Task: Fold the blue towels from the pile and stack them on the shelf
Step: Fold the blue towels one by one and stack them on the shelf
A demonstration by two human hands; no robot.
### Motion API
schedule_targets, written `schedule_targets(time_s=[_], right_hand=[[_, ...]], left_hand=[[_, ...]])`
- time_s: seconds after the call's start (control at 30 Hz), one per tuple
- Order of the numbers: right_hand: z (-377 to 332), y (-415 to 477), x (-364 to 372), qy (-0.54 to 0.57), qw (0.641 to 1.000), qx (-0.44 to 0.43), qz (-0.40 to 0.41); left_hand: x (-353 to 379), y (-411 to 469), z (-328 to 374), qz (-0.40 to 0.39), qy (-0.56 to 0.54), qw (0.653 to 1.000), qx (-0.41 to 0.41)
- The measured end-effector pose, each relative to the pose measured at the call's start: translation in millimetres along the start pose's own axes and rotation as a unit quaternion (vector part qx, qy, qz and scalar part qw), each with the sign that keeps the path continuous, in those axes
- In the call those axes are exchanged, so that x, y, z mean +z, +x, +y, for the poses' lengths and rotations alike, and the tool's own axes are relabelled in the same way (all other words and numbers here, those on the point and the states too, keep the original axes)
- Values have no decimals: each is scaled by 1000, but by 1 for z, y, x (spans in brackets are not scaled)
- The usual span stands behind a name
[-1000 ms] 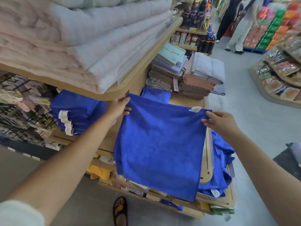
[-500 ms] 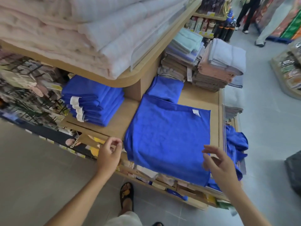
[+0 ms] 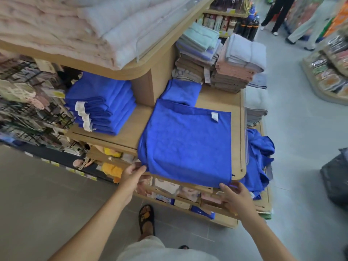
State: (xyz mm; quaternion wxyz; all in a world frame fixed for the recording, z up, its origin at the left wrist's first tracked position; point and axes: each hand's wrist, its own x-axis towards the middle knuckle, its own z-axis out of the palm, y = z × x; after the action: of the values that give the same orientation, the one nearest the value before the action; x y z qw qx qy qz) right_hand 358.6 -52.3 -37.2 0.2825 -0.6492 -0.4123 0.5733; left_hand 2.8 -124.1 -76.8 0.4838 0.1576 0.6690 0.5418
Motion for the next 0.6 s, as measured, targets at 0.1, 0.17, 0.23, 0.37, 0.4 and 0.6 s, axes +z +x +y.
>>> schedule_targets(time_s=[0.1,0.17,0.23,0.37,0.4,0.6], right_hand=[[4,2,0,55,998,14,-14],[6,2,0,50,998,13,-21],[7,1,-2,38,999,12,-23],[8,-4,-6,0,1000,0,-23],[9,-5,-6,-8,1000,-2,-26],[5,-6,-3,-15,999,4,-30]], left_hand=[[-3,-3,-1,22,3,1000,7],[-6,-5,-4,45,27,998,21],[-12,-7,-6,77,37,995,43],[-33,-9,-5,135,9,989,52],[-36,-9,-5,125,4,991,45],[-41,-5,-11,54,6,998,15]])
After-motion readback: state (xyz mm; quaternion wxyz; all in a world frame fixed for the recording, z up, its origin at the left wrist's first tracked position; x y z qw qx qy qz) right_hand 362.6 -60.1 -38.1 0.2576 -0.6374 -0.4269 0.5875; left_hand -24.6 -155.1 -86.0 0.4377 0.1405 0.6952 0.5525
